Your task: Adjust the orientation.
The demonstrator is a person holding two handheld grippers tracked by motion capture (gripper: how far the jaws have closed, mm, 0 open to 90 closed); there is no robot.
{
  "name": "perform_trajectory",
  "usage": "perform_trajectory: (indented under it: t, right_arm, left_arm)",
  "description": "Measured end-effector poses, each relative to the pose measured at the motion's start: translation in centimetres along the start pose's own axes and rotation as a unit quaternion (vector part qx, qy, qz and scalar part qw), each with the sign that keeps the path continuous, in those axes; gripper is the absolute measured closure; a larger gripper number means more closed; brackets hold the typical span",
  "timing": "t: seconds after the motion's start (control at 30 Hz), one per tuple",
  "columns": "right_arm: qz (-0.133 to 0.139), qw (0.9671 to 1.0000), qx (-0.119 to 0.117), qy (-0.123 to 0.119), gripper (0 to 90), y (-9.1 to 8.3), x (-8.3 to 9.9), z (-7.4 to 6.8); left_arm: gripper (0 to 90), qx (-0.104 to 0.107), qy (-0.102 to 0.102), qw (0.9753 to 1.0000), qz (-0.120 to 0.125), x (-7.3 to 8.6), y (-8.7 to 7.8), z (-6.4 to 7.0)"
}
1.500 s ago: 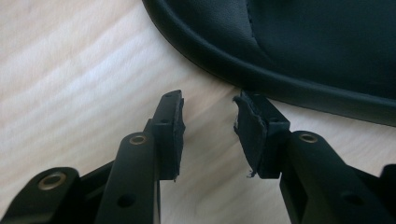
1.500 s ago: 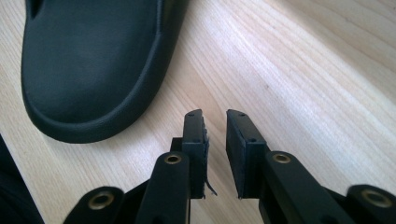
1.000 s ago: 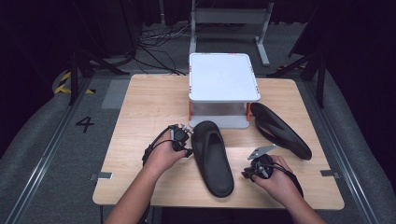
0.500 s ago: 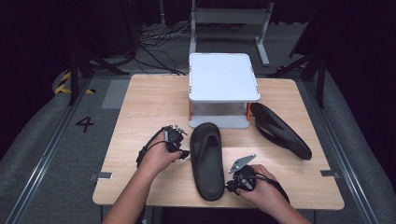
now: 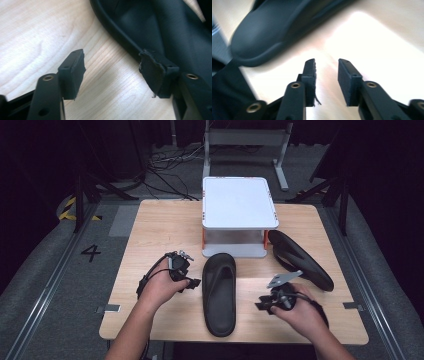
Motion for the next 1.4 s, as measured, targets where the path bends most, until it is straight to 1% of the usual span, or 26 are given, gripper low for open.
perform_trajectory:
  t: [0.03, 0.13, 0.23, 0.27, 0.3, 0.4, 0.47, 0.5, 0.53, 0.57, 0.6, 0.63, 0.67, 0.77, 0.8, 0.83, 0.9, 0.93, 1.0, 1.07, 1.1, 1.13, 1.2, 1.23, 1.33, 1.4]
  right_arm:
    - [0.013, 0.9998, 0.015, 0.009, 64.4, -0.9, -0.3, 0.9]
    - [0.043, 0.9980, 0.042, 0.018, 58.0, -2.8, -0.8, 2.6]
    - [0.077, 0.9944, 0.068, 0.027, 53.4, -4.9, -1.1, 4.2]
    - [0.084, 0.9933, 0.075, 0.027, 51.8, -5.3, -1.2, 4.5]
    - [0.094, 0.9919, 0.082, 0.028, 50.1, -5.9, -1.4, 5.0]
    - [0.126, 0.9854, 0.111, 0.028, 47.5, -7.4, -1.7, 6.6]
    - [0.160, 0.9786, 0.126, 0.033, 45.5, -8.0, -2.0, 7.6]
    - [0.176, 0.9743, 0.136, 0.038, 44.6, -8.3, -2.0, 8.2]
    - [0.176, 0.9743, 0.136, 0.038, 44.6, -8.3, -2.0, 8.2]
    - [0.187, 0.9706, 0.146, 0.042, 44.5, -8.5, -2.1, 8.8]
    - [0.192, 0.9688, 0.151, 0.041, 43.5, -8.7, -2.1, 9.2]
    - [0.197, 0.9664, 0.159, 0.043, 42.7, -8.8, -2.1, 9.8]
    - [0.195, 0.9661, 0.164, 0.042, 42.7, -8.9, -2.0, 10.2]
    - [0.197, 0.9627, 0.181, 0.042, 42.7, -9.3, -2.0, 11.8]
    - [0.197, 0.9617, 0.185, 0.043, 42.7, -9.3, -2.0, 12.3]
    - [0.196, 0.9612, 0.190, 0.043, 42.7, -9.3, -2.0, 12.7]
    - [0.189, 0.9617, 0.193, 0.048, 42.7, -9.1, -1.9, 13.6]
    - [0.189, 0.9617, 0.193, 0.048, 42.7, -9.1, -1.9, 13.6]
    - [0.187, 0.9616, 0.196, 0.047, 42.5, -8.8, -2.1, 14.4]
    - [0.176, 0.9640, 0.195, 0.045, 40.6, -8.3, -2.4, 15.0]
    - [0.176, 0.9640, 0.195, 0.045, 40.6, -8.3, -2.4, 15.0]
    - [0.174, 0.9650, 0.191, 0.047, 40.6, -7.9, -2.7, 15.8]
    - [0.174, 0.9646, 0.192, 0.049, 40.6, -7.8, -2.8, 16.1]
    - [0.170, 0.9648, 0.195, 0.048, 40.6, -7.3, -3.0, 16.8]
    - [0.165, 0.9659, 0.193, 0.049, 40.8, -6.8, -3.1, 17.2]
    - [0.163, 0.9665, 0.192, 0.050, 41.4, -6.0, -3.3, 17.6]
  left_arm:
    - [34.5, -0.004, 0.001, 1.0000, 0.002, -0.1, -0.2, 0.0]
    - [33.1, -0.007, 0.006, 0.9998, 0.016, -0.8, -0.9, 0.2]
    - [31.9, -0.007, 0.007, 0.9997, 0.023, -1.2, -1.4, 0.3]
    - [31.8, -0.008, 0.013, 0.9995, 0.027, -1.3, -1.4, 0.2]
    - [31.3, -0.008, 0.011, 0.9995, 0.029, -1.4, -1.6, 0.2]
    - [30.7, -0.012, 0.011, 0.9994, 0.032, -1.4, -1.7, 0.1]
    - [30.0, -0.008, 0.011, 0.9995, 0.029, -1.1, -1.7, 0.1]
    - [30.0, -0.008, 0.011, 0.9995, 0.029, -1.1, -1.7, 0.1]
    - [30.0, 0.000, 0.009, 0.9994, 0.034, -1.0, -1.6, 0.2]
    - [30.1, 0.009, 0.006, 0.9994, 0.034, -1.0, -1.7, 0.4]
    - [30.0, 0.018, 0.000, 0.9990, 0.040, -0.9, -1.7, 0.5]
    - [30.0, 0.020, 0.003, 0.9989, 0.042, -0.9, -1.8, 0.7]
    - [29.9, 0.022, 0.007, 0.9988, 0.043, -0.8, -1.9, 0.8]
    - [29.3, 0.031, 0.005, 0.9988, 0.039, -0.1, -2.4, 1.2]
    - [29.3, 0.029, 0.004, 0.9988, 0.039, 0.1, -2.6, 1.2]
    - [29.3, 0.027, 0.003, 0.9989, 0.039, 0.3, -2.8, 1.2]
    - [29.3, 0.021, 0.000, 0.9991, 0.037, 1.0, -3.2, 1.0]
    - [29.3, 0.021, 0.000, 0.9991, 0.037, 1.0, -3.2, 1.0]
    - [29.3, 0.015, -0.003, 0.9994, 0.032, 1.8, -3.7, 0.8]
    - [29.3, 0.005, -0.007, 0.9996, 0.027, 2.6, -4.1, 0.5]
    - [29.3, 0.005, -0.007, 0.9996, 0.027, 2.6, -4.1, 0.5]
    - [29.3, -0.002, -0.014, 0.9996, 0.026, 3.2, -4.6, 0.4]
    - [29.3, -0.007, -0.018, 0.9995, 0.024, 3.6, -5.0, 0.3]
    - [29.4, -0.014, -0.025, 0.9993, 0.023, 4.3, -5.5, 0.3]
    - [29.3, -0.018, -0.029, 0.9992, 0.022, 4.8, -6.0, 0.3]
    - [29.3, -0.026, -0.037, 0.9987, 0.022, 5.5, -6.5, 0.3]
Point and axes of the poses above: each handheld gripper's, and its own axes: y roughly forward along the jaws, x roughly out of its underside, z roughly to its right, the point moved 6 cm from there along y, roughly forward along the jaws, and after that the axes turned 15 degrees about z, right-handed, at the moved point
